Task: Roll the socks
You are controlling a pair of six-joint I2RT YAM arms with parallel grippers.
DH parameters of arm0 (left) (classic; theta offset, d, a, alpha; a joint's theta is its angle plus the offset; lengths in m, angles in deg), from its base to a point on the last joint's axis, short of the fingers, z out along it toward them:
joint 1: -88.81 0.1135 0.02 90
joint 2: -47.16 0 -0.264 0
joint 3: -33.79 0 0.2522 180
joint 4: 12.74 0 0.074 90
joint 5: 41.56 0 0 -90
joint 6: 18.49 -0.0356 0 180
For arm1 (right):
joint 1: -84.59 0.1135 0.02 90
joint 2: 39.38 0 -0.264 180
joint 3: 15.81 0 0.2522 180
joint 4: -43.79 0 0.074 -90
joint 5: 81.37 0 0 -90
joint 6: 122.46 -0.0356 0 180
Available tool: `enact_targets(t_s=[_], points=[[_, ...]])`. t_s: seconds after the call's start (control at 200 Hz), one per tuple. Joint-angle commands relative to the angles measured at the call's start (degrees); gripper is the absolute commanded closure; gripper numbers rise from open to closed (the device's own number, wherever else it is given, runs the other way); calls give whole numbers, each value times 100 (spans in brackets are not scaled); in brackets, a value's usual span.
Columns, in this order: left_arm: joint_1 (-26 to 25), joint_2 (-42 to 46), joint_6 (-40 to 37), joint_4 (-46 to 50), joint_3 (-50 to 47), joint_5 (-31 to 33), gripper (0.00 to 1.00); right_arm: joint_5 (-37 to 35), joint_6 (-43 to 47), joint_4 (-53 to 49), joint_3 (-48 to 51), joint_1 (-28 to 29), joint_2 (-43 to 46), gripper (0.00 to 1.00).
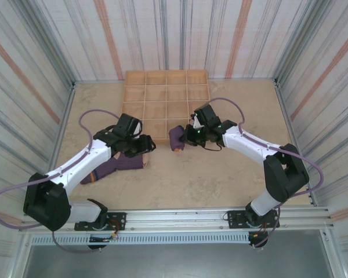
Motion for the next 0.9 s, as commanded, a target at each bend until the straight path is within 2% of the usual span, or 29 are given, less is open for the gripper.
enact_targets(t_s=[0.0, 0.225, 0.426, 0.576, 0.897], points=[[187, 259, -149, 462, -348, 134, 32, 140, 4, -320, -414, -218, -392, 100], [835, 215, -251, 624, -833, 248, 33, 338, -84, -230, -1084, -530, -1294, 100], [1195, 204, -310, 550, -996, 474, 33, 303, -100, -146, -1637, -639, -2067, 100], [1234, -100, -394, 443, -1034, 541, 33, 404, -241, -119, -1902, -634, -2570, 100], [1167, -912, -252, -232, -1370, 98, 36, 288, 27, -446, -2177, -556, -3082, 100]])
